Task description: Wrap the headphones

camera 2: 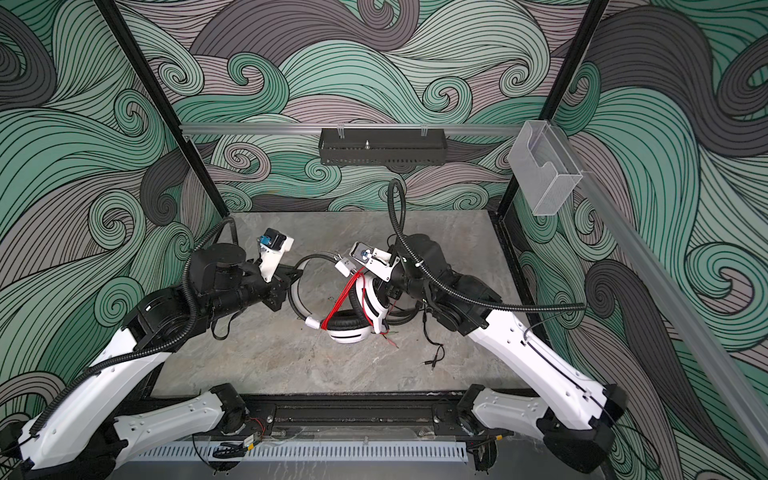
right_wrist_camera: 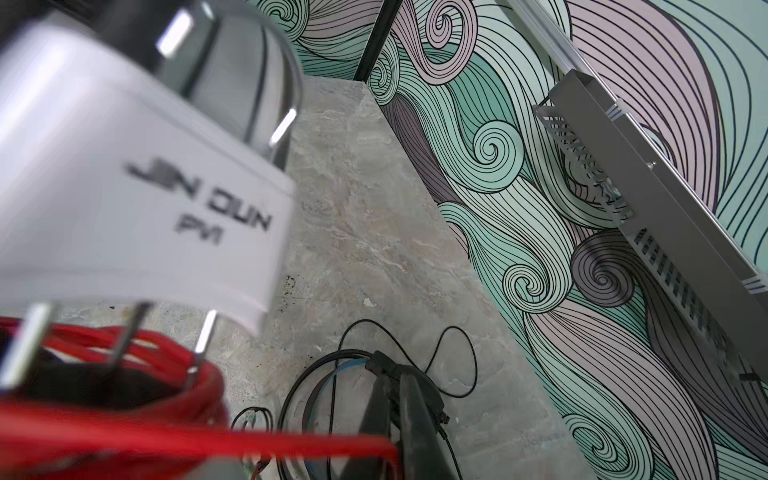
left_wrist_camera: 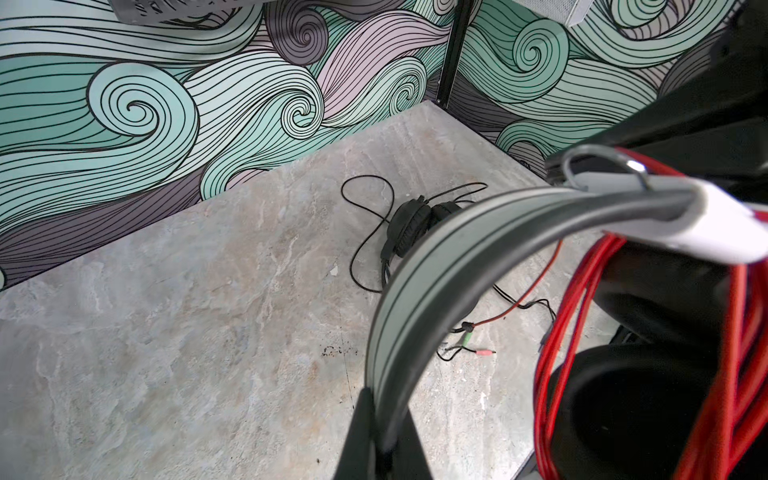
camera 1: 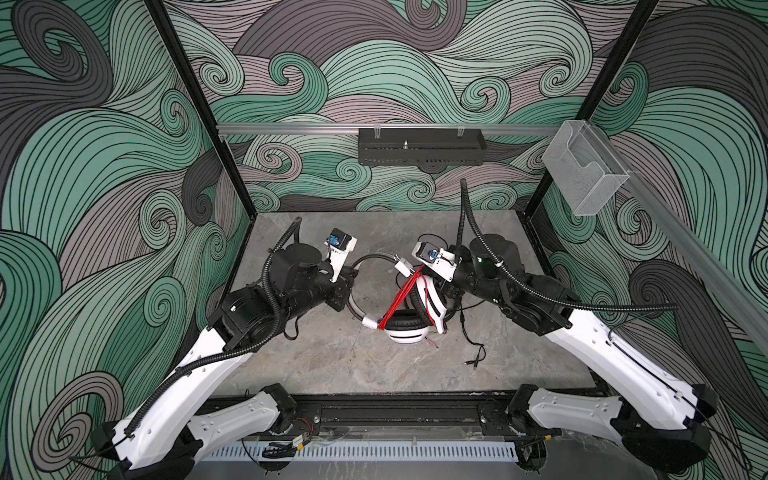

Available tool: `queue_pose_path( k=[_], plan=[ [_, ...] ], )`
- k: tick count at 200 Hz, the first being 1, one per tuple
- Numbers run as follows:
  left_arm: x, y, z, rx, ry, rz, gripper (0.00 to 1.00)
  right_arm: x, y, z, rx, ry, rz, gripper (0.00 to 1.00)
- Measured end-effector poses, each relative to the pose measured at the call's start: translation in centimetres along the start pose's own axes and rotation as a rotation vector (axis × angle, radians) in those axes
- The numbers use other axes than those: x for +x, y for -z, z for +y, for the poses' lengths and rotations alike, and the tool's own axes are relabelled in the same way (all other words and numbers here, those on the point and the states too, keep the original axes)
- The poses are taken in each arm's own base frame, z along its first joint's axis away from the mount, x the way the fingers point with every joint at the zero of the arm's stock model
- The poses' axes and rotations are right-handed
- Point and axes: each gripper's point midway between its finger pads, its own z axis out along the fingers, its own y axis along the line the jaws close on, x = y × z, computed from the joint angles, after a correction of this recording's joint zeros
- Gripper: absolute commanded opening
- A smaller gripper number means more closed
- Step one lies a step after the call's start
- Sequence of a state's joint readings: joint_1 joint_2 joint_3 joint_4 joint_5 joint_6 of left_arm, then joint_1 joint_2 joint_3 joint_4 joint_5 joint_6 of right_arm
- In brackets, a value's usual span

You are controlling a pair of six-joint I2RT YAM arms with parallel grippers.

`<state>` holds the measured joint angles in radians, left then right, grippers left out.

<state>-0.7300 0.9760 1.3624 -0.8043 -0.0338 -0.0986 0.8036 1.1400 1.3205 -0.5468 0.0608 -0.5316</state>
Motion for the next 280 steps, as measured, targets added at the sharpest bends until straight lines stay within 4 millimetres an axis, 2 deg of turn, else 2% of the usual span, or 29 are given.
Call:
queue_pose_path(
  k=[35,81,119,163,191,232,250,280],
  plan=[
    [-2.2,2.1,-1.2,0.064,0.011,-0.052,0.00,0.3,-0.3,0.3,-0.039,-0.098,-0.086,0.30],
    [-6.8,5.5,-2.1,0.117,0.043,-0.182,0.00,-2.4,0.9,0.5,-0.108,-0.205,-0.267,0.39],
    [-8.9,6.2,-2.4,0.133,0.087,-0.232,0.00,-3.3,1.5,0.7,-0.164,-0.307,-0.358,0.43],
    [-11.5,6.6,-2.5,0.143,0.146,-0.285,0.00,-3.5,1.2,2.4,-0.281,-0.415,-0.404,0.45],
    [-12.7,7.1,-2.6,0.152,0.175,-0.320,0.00,-3.9,1.3,2.7,-0.312,-0.442,-0.430,0.45],
    [-13.8,7.6,-2.7,0.168,0.205,-0.365,0.00,-3.1,-0.2,3.8,-0.358,-0.485,-0.427,0.44],
    [-14.2,7.7,-2.7,0.173,0.218,-0.379,0.00,-2.1,-1.7,4.6,-0.384,-0.513,-0.398,0.38],
    [-14.9,8.0,-2.4,0.161,0.247,-0.409,0.00,0.1,-3.3,6.2,-0.424,-0.563,-0.335,0.22]
  ],
)
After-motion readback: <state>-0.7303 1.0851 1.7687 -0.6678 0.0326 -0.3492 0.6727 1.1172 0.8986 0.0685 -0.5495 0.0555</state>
